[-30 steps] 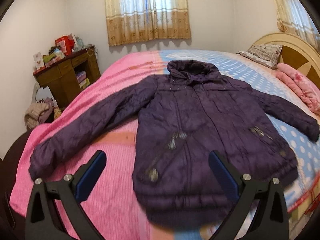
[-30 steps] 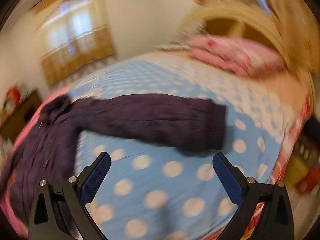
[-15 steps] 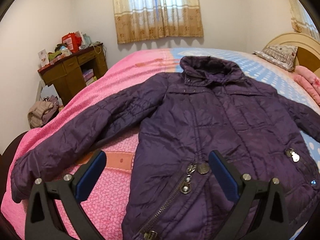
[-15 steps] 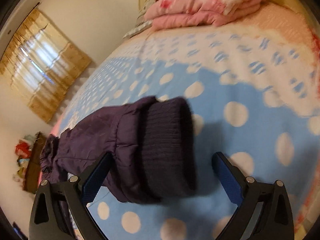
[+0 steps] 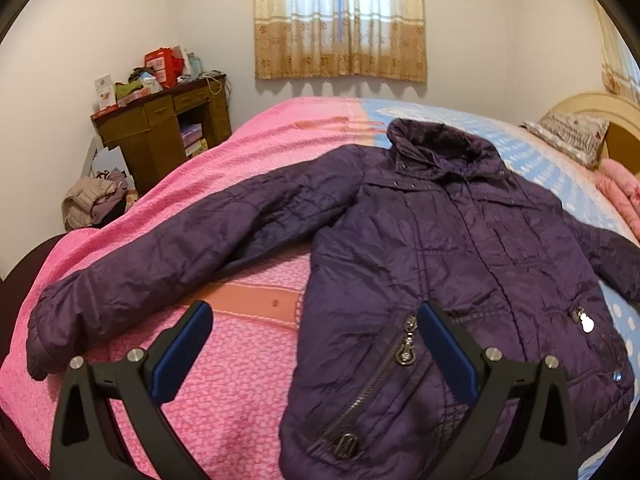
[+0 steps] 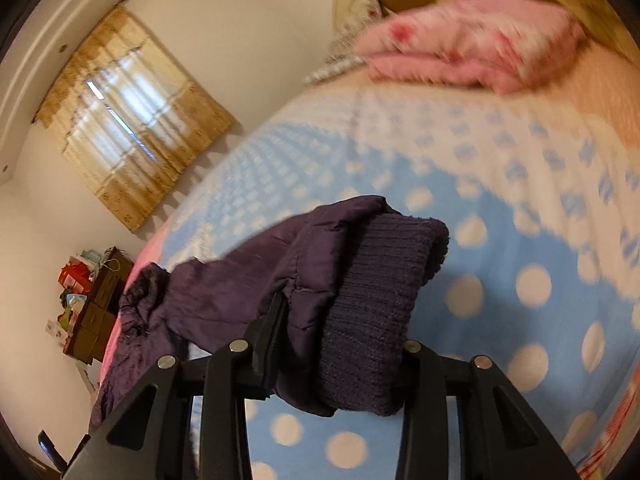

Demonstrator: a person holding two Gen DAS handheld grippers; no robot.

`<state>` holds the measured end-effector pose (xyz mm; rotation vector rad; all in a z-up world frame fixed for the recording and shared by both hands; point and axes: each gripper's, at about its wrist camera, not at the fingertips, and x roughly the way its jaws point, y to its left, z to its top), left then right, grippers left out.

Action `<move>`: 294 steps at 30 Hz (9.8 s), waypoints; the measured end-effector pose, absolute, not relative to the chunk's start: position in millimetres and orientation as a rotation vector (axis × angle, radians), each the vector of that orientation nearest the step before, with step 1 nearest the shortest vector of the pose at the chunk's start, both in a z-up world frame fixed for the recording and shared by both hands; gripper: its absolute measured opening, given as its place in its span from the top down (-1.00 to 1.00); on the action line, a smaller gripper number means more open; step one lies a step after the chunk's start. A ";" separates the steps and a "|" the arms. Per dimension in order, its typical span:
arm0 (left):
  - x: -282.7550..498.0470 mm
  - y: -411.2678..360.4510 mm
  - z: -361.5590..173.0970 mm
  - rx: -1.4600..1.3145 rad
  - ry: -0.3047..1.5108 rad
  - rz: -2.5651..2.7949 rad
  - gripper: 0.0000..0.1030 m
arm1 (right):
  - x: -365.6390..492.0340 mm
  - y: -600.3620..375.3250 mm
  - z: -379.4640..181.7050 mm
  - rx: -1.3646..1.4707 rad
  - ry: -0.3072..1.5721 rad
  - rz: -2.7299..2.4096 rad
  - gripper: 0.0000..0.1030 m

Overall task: Fold large clothes
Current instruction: 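Grasp the ribbed cuff of the sleeve with the right gripper, then lift the held sleeve and fold it across the jacket body with the right gripper, then release the sleeve onto the jacket front and withdraw the right gripper, then grasp the ribbed cuff of the other sleeve with the left gripper, then lift the held sleeve and fold it across the jacket body with the left gripper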

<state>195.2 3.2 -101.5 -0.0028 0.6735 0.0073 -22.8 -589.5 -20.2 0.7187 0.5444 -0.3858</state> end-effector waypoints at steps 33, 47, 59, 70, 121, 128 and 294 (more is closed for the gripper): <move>193.8 43.8 -111.6 -0.103 0.686 -0.011 -1.00 | 244.4 -227.3 149.2 -0.070 0.665 0.192 0.34; 198.6 46.0 -121.3 -0.079 0.714 -0.005 -1.00 | 289.3 -83.1 -56.3 -0.169 0.959 0.492 0.07; 236.0 -14.8 -69.6 0.059 0.593 -0.076 -1.00 | 258.1 -234.9 -9.5 0.007 0.756 0.175 -0.50; 308.1 -121.1 -104.1 0.236 0.628 -0.125 -1.00 | 304.3 -318.1 -39.9 0.132 0.752 -0.004 -0.50; 341.6 -54.0 -173.6 0.093 0.913 -0.044 -1.00 | 330.5 -225.0 -117.0 -0.113 0.948 0.137 -0.54; 313.2 -62.3 -119.7 0.101 0.695 -0.035 -1.00 | 319.0 -281.0 -55.1 -0.031 0.700 0.014 -0.54; 400.8 -15.7 -145.1 0.349 0.761 -0.157 -1.00 | 241.2 -363.7 -109.4 0.626 0.531 0.054 -0.87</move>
